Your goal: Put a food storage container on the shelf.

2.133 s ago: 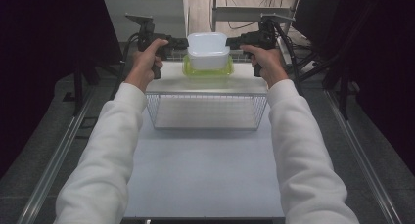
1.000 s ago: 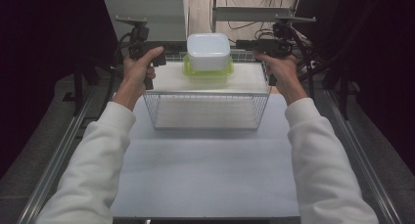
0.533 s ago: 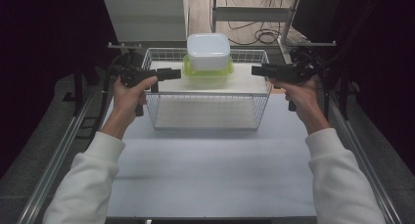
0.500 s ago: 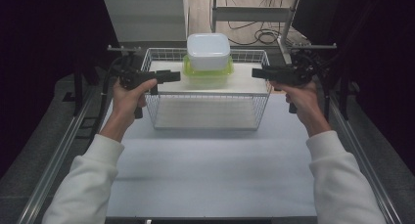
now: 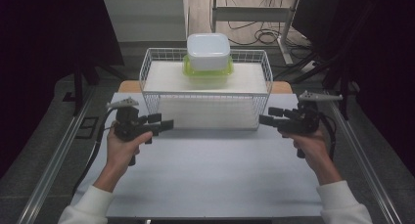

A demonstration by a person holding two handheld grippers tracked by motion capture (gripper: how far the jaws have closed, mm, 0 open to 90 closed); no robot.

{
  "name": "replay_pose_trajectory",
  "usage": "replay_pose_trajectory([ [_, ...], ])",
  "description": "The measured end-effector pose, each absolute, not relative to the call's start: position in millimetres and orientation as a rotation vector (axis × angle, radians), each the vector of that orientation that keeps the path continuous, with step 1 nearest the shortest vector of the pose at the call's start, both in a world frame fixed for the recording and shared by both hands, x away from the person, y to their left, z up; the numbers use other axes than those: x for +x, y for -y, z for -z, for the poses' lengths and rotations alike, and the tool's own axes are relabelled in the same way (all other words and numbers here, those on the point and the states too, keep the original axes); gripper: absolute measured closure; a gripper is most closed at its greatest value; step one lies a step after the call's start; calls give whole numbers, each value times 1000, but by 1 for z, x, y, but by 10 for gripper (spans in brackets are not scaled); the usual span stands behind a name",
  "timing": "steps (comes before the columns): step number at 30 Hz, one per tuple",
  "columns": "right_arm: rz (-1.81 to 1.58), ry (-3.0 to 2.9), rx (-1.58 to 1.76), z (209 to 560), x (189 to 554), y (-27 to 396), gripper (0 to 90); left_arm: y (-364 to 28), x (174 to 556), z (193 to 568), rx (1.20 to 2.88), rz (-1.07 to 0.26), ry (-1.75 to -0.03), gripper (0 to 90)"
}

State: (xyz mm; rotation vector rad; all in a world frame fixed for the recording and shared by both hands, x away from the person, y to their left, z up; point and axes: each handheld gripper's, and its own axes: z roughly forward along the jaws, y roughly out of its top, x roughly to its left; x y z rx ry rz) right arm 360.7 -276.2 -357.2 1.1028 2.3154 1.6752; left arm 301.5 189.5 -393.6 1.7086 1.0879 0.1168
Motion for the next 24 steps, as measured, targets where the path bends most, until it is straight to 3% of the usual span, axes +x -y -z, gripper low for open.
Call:
replay_pose_trajectory([
  [12,-1518,-2469,1256,450,328,283,279,-195,265,461,1789,-124,-1173,252],
  [24,-1462,-2443,1254,460,322,289,275,-192,266,475,1826,-72,-1183,235],
])
